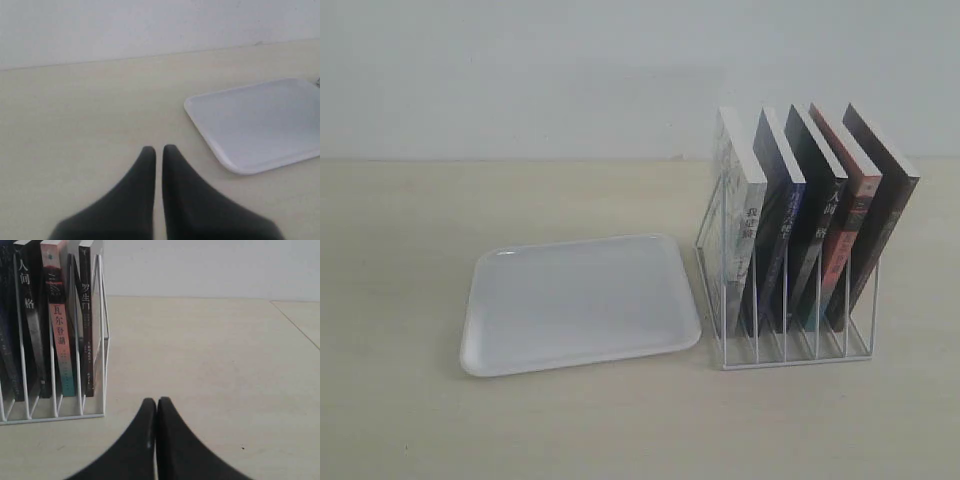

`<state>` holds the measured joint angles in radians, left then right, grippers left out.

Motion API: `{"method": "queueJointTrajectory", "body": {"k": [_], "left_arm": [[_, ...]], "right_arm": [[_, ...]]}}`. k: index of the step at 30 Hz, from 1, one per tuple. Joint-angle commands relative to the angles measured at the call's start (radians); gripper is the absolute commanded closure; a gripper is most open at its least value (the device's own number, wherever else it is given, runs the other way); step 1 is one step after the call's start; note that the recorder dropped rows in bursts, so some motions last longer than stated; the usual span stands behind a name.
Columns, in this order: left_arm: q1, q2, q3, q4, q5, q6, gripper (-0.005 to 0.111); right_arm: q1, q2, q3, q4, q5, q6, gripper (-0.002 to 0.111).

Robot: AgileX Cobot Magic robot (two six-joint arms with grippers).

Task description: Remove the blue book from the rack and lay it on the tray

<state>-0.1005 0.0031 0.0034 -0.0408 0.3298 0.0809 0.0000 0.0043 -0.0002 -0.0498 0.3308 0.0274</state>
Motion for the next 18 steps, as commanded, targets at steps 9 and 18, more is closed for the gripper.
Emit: {"method": "queueJointTrajectory", "body": {"k": [9,18], "left_arm": [[0.0,-0.003,-0.003,0.001,-0.015,-0.007,0.102],[0.0,-0.003,-0.003,0.001,-0.015,-0.007,0.102]], "right_arm": [[-0.003,-0.004,0.0,-0.006,-0.006,-0.003,0.108],[-0.003,-0.004,0.0,-0.033,-0.107,-0.034,0.108]]}}
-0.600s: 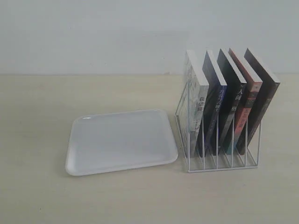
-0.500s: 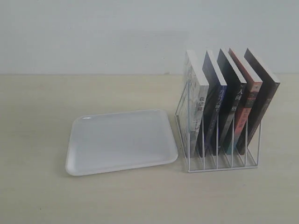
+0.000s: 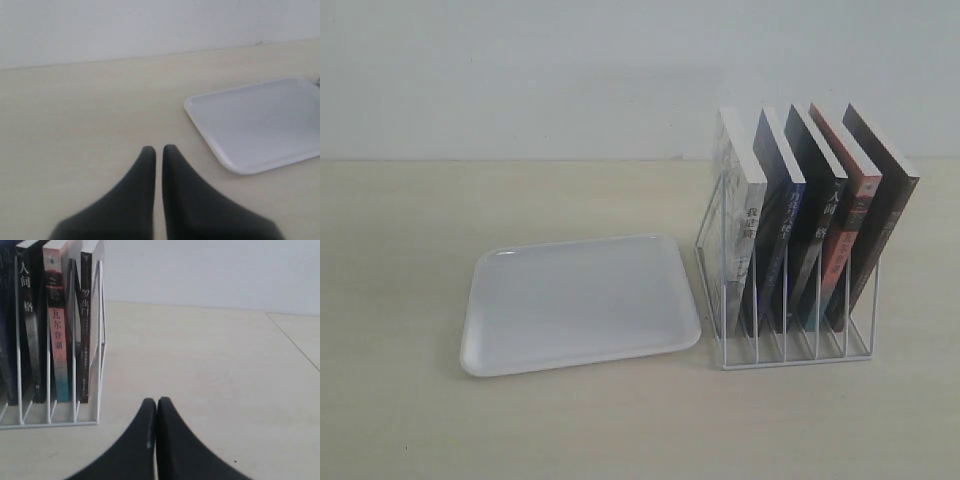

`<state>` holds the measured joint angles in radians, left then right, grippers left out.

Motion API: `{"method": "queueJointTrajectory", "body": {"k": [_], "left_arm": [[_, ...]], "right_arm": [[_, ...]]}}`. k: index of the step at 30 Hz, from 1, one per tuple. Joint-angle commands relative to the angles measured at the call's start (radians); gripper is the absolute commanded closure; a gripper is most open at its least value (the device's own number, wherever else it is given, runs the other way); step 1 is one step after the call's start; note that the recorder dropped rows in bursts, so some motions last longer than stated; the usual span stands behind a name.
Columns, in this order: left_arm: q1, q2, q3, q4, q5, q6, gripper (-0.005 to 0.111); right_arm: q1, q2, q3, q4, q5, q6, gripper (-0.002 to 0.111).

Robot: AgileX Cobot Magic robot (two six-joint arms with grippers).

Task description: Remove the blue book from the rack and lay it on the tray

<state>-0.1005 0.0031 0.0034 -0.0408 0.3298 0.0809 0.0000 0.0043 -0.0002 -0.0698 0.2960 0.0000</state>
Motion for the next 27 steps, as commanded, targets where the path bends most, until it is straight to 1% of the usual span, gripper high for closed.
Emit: {"method": "queueJointTrajectory", "body": {"k": [1,6,8,12,18,19,22,24,27], "left_arm": [[0.0,-0.003,-0.003,0.001,-0.015,-0.007,0.102],[0.0,-0.003,-0.003,0.001,-0.015,-0.007,0.102],[0.0,-0.003,-0.003,0.001,-0.015,-0.007,0.102],[0.0,-0.003,-0.003,0.001,-0.015,-0.007,0.102],[0.0,-0.003,-0.003,0.001,-0.015,-0.007,0.102],[0.0,-0.003,-0.003,0.001,-0.015,-0.007,0.102],[0.0,-0.003,-0.003,0.001,-0.015,-0.007,0.102],[0.0,-0.003,-0.003,0.001,-0.015,-0.007,0.102],[0.0,-0.003,-0.003,0.001,-0.015,-0.007,0.102]], "right_arm": [[-0.003,-0.004,0.0,-0.013,-0.087,-0.006,0.108],[-0.003,-0.004,0.0,-0.013,-0.128,0.0,0.108],[-0.003,-0.004,0.0,-0.013,-0.174,0.0,0.108],[-0.003,-0.004,0.0,-0.013,-0.398,0.0,0.108],[-0.003,-0.004,0.0,-0.013,-0.637,0.024,0.108],[-0.003,-0.004,0.0,-0.009,-0.654,0.024,0.108],[-0.003,-0.004,-0.024,-0.009,-0.568,0.024,0.108],[-0.003,-0.002,-0.098,-0.009,-0.473,0.024,0.108],[-0.003,0.098,-0.234,-0.009,-0.366,0.024,0.108]]}}
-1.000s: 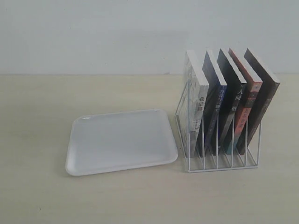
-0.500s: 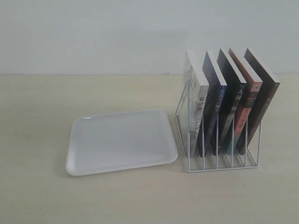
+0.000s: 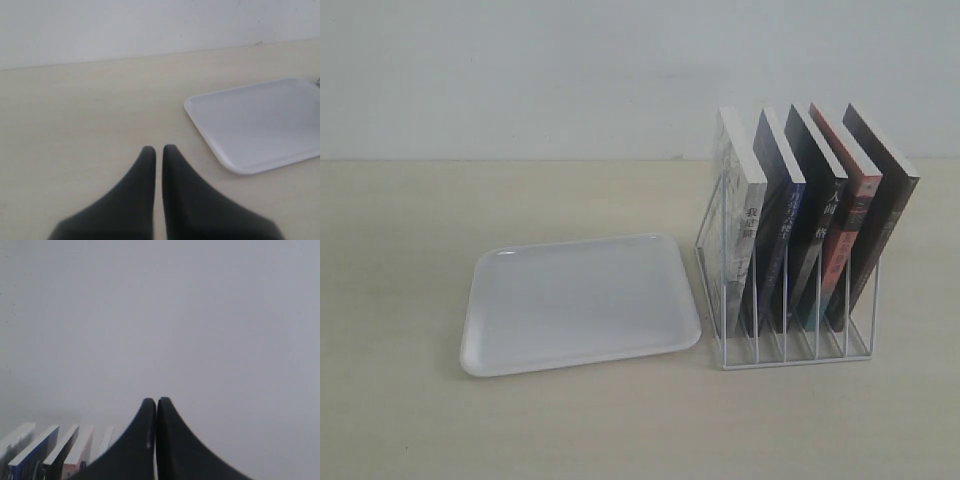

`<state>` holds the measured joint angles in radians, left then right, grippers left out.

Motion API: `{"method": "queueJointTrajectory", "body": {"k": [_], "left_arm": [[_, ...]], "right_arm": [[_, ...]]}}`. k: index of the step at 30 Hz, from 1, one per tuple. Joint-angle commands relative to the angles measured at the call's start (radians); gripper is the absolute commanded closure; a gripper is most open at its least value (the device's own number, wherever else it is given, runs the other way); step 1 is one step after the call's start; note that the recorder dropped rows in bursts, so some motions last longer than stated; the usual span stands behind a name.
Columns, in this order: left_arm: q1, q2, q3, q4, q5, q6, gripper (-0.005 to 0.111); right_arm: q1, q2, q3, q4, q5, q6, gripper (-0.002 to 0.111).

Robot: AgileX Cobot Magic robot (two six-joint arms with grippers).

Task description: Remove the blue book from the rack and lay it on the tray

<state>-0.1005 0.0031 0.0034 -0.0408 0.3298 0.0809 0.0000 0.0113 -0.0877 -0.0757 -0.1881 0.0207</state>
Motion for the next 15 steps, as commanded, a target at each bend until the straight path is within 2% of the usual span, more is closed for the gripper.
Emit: {"method": "queueJointTrajectory", "body": {"k": [1,7,15], "left_arm": [[0.0,-0.003,-0.003,0.001,-0.015,-0.007,0.102],[0.0,-0.003,-0.003,0.001,-0.015,-0.007,0.102],[0.0,-0.003,-0.003,0.001,-0.015,-0.007,0.102]], "right_arm": [[-0.003,0.128,-0.202,-0.003,0.167,0.006,0.108],[-0.003,0.426,-0.484,0.044,0.558,0.056,0.108],[-0.003,0.608,-0.543,0.045,0.536,0.056,0.108]]}}
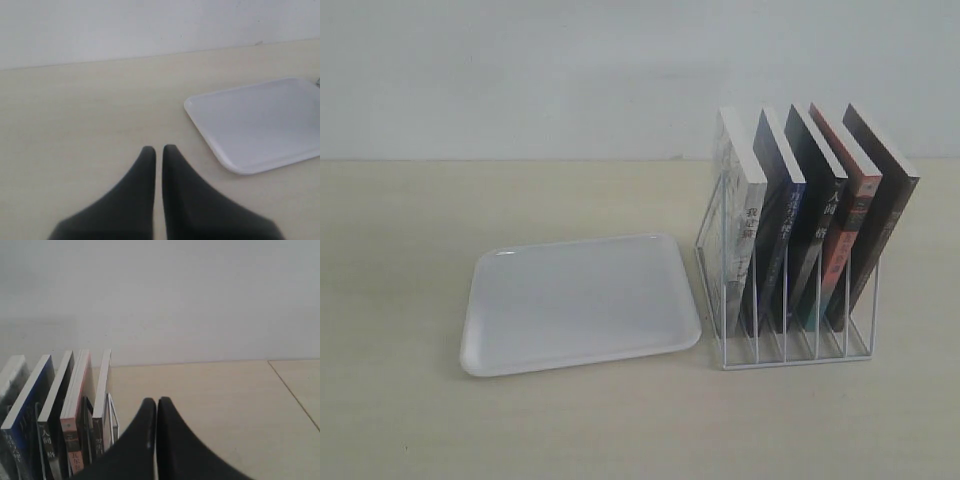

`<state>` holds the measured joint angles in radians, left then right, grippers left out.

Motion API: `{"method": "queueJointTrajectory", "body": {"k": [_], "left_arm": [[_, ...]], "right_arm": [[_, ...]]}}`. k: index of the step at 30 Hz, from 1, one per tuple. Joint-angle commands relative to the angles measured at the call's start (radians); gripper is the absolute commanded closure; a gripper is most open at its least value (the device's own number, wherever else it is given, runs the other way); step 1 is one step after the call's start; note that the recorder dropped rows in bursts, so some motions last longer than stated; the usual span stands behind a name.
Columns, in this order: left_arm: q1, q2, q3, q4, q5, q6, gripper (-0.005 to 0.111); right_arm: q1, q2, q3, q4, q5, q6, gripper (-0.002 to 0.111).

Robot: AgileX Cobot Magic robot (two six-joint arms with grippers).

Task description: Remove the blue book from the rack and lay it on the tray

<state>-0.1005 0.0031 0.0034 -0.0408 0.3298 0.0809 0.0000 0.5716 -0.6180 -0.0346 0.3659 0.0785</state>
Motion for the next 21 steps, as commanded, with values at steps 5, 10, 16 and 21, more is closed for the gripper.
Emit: {"method": "queueJointTrajectory", "body": {"k": [5,10,16,21], "left_arm": [[0.0,-0.003,-0.003,0.001,-0.015,-0.007,0.102],[0.0,-0.003,-0.003,0.001,-0.015,-0.007,0.102],[0.0,-0.003,-0.003,0.001,-0.015,-0.007,0.102],[0.0,-0.003,-0.003,0.001,-0.015,-0.007,0.102]], "right_arm": [[-0.003,0.069,-0.013,0.035,-0.044,0.005,0.108],[-0.001,0.133,-0.027,0.082,-0.112,-0.011,0.108],[0.0,0.419,-0.288,0.157,0.224,-0.119,0.108],[0.0,0.668,-0.611,0.255,0.541,-0.243,0.108]]}}
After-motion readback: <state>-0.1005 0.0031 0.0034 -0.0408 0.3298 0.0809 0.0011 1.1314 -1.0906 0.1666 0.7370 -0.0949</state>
